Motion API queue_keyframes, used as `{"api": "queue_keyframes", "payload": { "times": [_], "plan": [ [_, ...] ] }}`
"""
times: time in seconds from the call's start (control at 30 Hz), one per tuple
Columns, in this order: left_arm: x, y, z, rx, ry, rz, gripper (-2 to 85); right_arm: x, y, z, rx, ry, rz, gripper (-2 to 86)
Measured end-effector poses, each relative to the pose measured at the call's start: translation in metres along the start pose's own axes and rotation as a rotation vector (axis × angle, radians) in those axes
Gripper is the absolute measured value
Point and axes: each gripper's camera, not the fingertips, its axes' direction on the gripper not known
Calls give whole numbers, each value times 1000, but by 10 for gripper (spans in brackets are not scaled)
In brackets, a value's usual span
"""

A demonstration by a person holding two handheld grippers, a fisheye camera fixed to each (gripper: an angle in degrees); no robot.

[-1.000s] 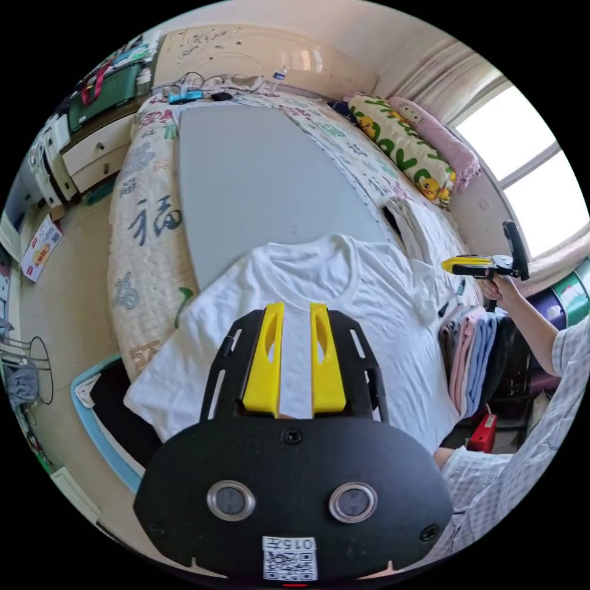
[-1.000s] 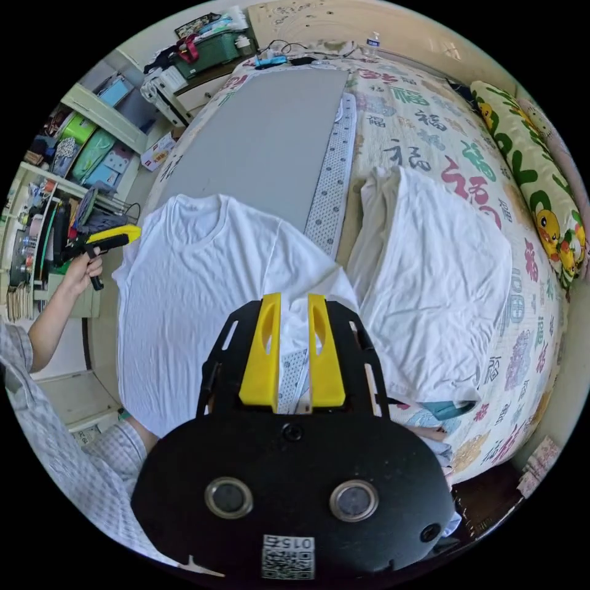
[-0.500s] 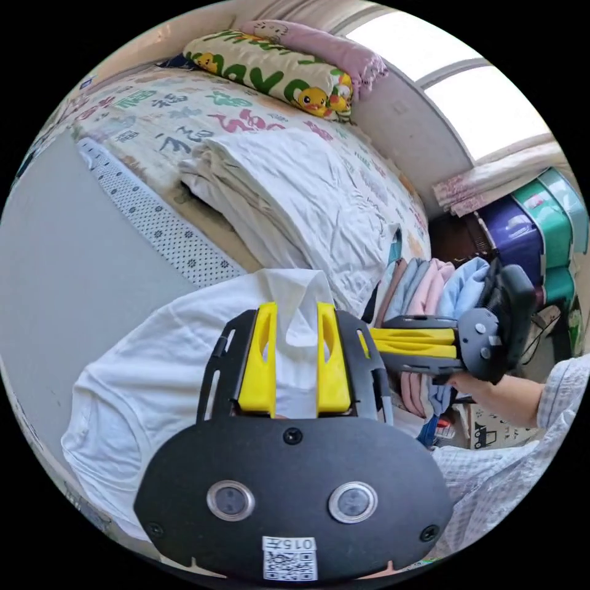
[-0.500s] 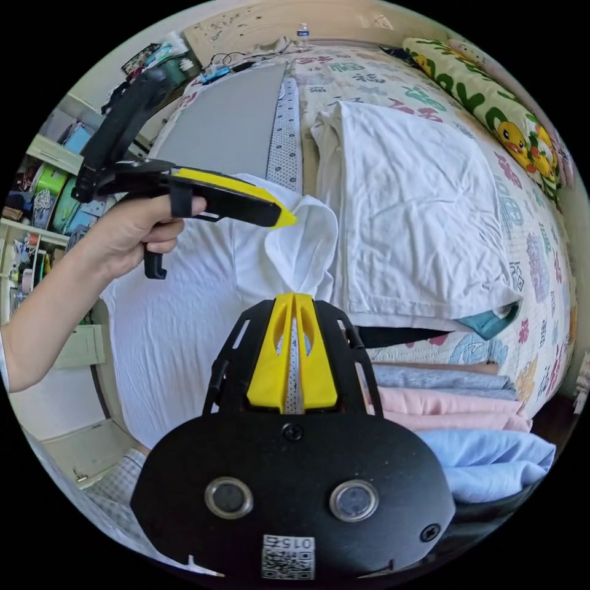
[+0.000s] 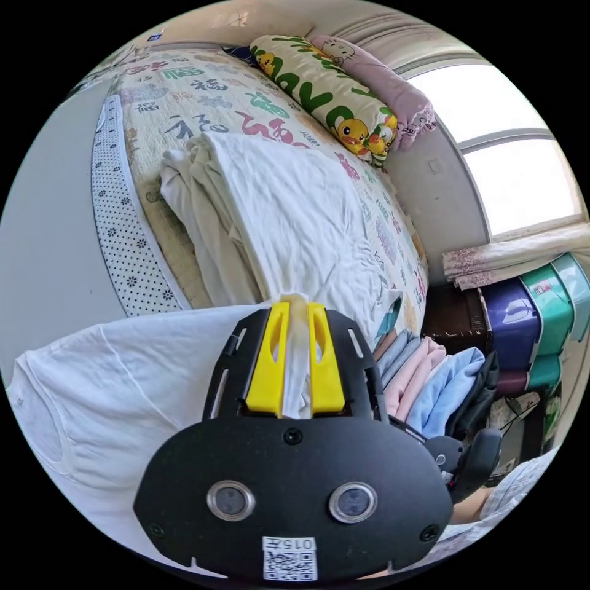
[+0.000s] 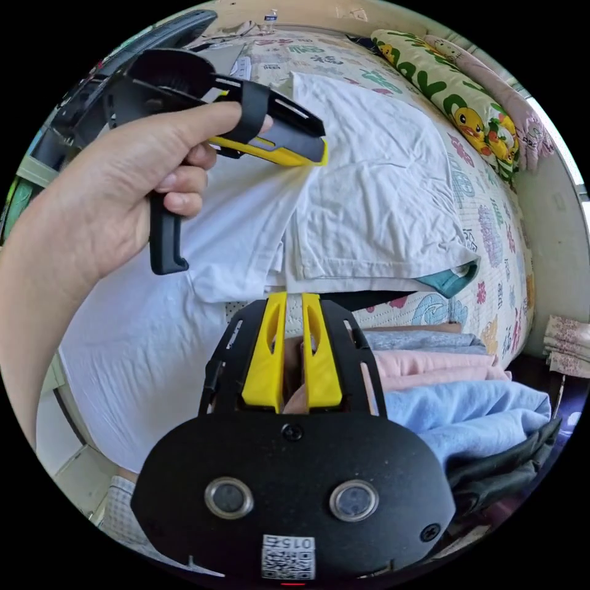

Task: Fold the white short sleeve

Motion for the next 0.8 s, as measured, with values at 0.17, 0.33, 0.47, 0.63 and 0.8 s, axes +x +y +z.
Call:
{"api": "queue_keyframes", "payload": {
  "times": [0.17,0.33,0.47,0.63,0.8],
  "plan": [
    [-9,44,-58,111,30,34,88,-7,34,-30,95,-184,-87,66],
    [-72,195,-146,178,-36,-185,86,-17,115,-21,-39,-349,-186,75],
    [-116,330,-177,33,-180,-482,91,-16,181,5,-187,-368,-136,85],
    [-133,494,-188,-52,-168,-833,101,-24,248,41,-357,-292,-63,91],
    [-153,554,-156,-16,-39,-939,104,-37,258,68,-402,-217,-12,62]
  ]
}}
